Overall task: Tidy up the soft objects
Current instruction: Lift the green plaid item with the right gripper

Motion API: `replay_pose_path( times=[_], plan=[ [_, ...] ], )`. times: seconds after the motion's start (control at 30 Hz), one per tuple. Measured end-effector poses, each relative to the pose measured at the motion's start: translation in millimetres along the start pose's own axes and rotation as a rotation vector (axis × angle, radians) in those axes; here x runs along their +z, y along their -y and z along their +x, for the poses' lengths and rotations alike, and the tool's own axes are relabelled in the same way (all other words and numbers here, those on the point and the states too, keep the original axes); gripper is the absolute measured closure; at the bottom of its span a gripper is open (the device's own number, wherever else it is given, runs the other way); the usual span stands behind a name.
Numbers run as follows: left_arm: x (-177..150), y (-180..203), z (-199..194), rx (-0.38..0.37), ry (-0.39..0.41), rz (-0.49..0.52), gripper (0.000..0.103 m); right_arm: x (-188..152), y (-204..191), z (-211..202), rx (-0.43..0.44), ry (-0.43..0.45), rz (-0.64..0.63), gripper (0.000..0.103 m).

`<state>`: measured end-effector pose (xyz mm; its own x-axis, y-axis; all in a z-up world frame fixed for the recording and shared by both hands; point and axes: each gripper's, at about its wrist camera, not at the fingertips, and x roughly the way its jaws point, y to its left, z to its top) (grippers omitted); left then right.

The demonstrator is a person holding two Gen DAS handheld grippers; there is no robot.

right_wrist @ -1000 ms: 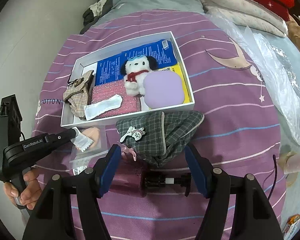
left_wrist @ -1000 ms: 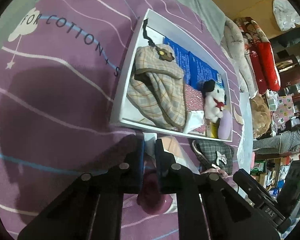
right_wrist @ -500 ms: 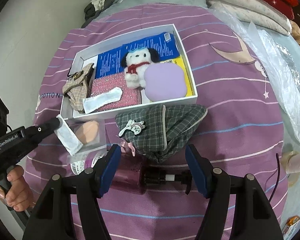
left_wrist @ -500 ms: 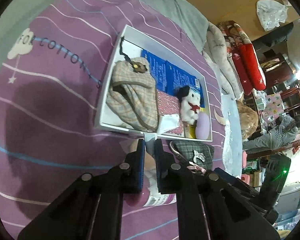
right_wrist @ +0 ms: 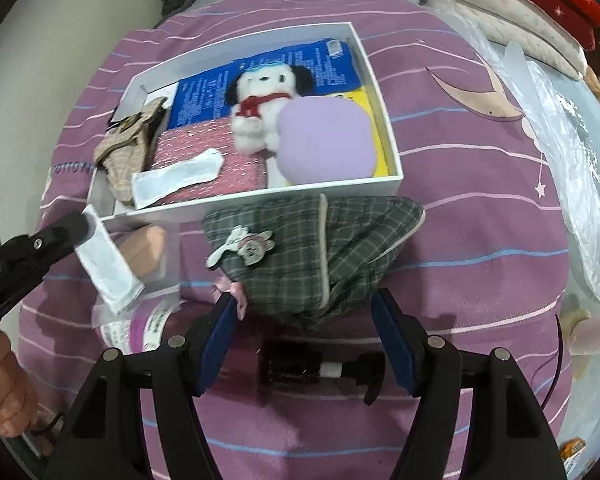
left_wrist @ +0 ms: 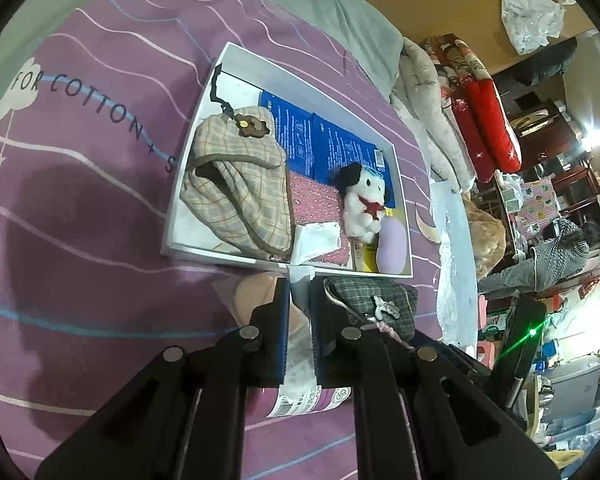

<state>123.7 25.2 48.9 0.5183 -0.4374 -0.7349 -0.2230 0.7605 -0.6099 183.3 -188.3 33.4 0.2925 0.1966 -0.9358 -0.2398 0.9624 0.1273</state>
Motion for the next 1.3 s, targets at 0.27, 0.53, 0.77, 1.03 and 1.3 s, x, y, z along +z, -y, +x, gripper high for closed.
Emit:
replay_pose_path(
  times=[0.27, 0.53, 0.77, 1.03, 1.3],
  plan=[
    [-1, 3, 2, -0.007, 0.002, 0.018, 0.092, 5, 7, 7, 0.084, 0.067, 0.070, 0.053],
    [-2, 7, 1, 0.000, 0.010, 0.037, 0.092, 3, 19, -9, 0.129, 0.105, 0.110, 0.062],
    [-3, 11, 0, -0.017, 0.022, 0.053, 0.092, 2, 21, -36, 0.264, 0.142, 0.131, 0.063],
    [-2, 9, -6, -0.055, 0.076, 0.032, 0.092, 1, 16, -56, 0.289, 0.193, 0.122, 0.063],
    [6, 1, -8, -0.130, 0.168, -0.007, 0.092, 7, 9, -54, 0.302, 0.190, 0.128, 0.063]
  ],
)
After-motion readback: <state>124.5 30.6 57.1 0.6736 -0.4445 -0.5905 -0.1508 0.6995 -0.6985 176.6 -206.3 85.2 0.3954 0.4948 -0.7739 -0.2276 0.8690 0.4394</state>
